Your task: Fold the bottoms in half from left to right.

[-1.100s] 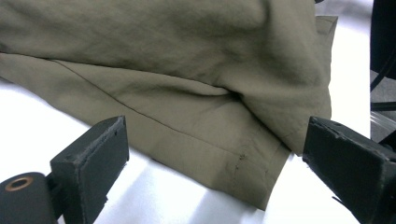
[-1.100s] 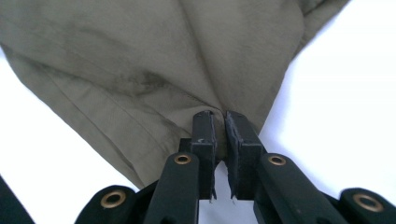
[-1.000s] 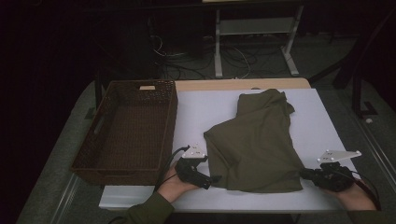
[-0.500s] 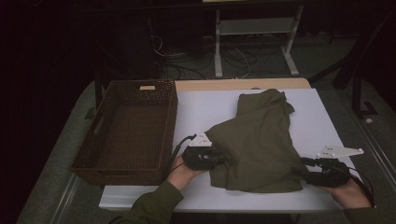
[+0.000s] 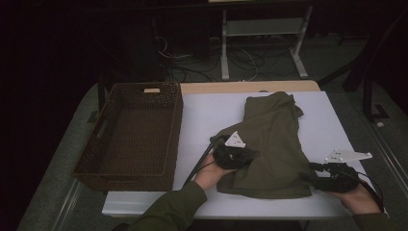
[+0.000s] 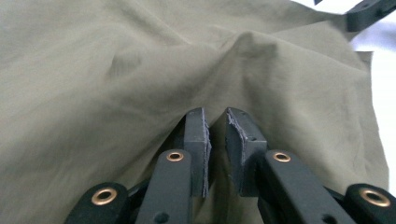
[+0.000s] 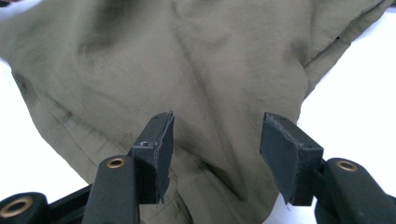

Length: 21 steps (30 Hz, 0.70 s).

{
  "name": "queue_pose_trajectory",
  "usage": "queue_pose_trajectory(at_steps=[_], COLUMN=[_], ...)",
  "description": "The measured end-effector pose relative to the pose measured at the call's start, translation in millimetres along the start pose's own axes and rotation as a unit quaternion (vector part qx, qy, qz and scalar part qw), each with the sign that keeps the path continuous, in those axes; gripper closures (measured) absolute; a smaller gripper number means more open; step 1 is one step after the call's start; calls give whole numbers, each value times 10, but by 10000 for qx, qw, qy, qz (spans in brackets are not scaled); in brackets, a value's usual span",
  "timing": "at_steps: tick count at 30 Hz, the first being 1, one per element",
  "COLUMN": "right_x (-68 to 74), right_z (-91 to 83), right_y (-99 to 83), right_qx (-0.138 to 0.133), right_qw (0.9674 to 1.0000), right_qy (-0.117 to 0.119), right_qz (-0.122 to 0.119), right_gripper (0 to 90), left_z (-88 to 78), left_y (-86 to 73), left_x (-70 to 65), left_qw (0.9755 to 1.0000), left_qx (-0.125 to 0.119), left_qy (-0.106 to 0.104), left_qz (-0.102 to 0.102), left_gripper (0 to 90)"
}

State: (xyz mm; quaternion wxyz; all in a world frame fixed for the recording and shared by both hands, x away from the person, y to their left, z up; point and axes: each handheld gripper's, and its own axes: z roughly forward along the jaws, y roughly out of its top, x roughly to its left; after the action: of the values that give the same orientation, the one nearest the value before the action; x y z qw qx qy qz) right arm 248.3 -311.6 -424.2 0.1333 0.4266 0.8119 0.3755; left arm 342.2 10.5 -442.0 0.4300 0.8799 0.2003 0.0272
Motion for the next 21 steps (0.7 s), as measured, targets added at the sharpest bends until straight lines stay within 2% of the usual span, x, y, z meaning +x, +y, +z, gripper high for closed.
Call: queue_pose_trajectory(at_steps=[4,7,10,11,12,14,18,19,20,21], right_x=[-5,-3,1,2,3,5,11,15,15,18], right_z=[-3,-2,-6,-9,-9,-9,-7,-2,-2,2], right_y=[-5,-8,-8,-8,-8,-8,-3,-1,-1,5], right_qx=[-5,0,-10,-20,-17,-12,-8,-1,-1,5], right_qw=[10000,10000,10000,10000,10000,10000,10000,10000,10000,10000], right_qy=[2,11,17,16,16,15,18,21,21,24], right_qz=[14,18,17,6,6,11,5,-1,-1,-4], right_gripper=[444,445,445,445,445,445,446,446,446,446], left_z=[169,160,32,-82,-82,-186,-309,-322,-322,-303], left_y=[-16,-15,2,-2,-2,-28,-132,-178,-178,-209], left_x=[-20,-27,16,51,51,75,63,44,44,25], left_qw=[9996,9997,9999,9999,9999,9999,9998,9997,9997,9993], left_qx=[257,204,119,51,51,53,136,175,175,258], left_qy=[18,36,70,118,118,126,-42,-168,-168,-262], left_qz=[126,122,57,-13,-13,-62,-100,-97,-97,-78], left_gripper=[772,696,678,668,667,662,626,602,599,597])
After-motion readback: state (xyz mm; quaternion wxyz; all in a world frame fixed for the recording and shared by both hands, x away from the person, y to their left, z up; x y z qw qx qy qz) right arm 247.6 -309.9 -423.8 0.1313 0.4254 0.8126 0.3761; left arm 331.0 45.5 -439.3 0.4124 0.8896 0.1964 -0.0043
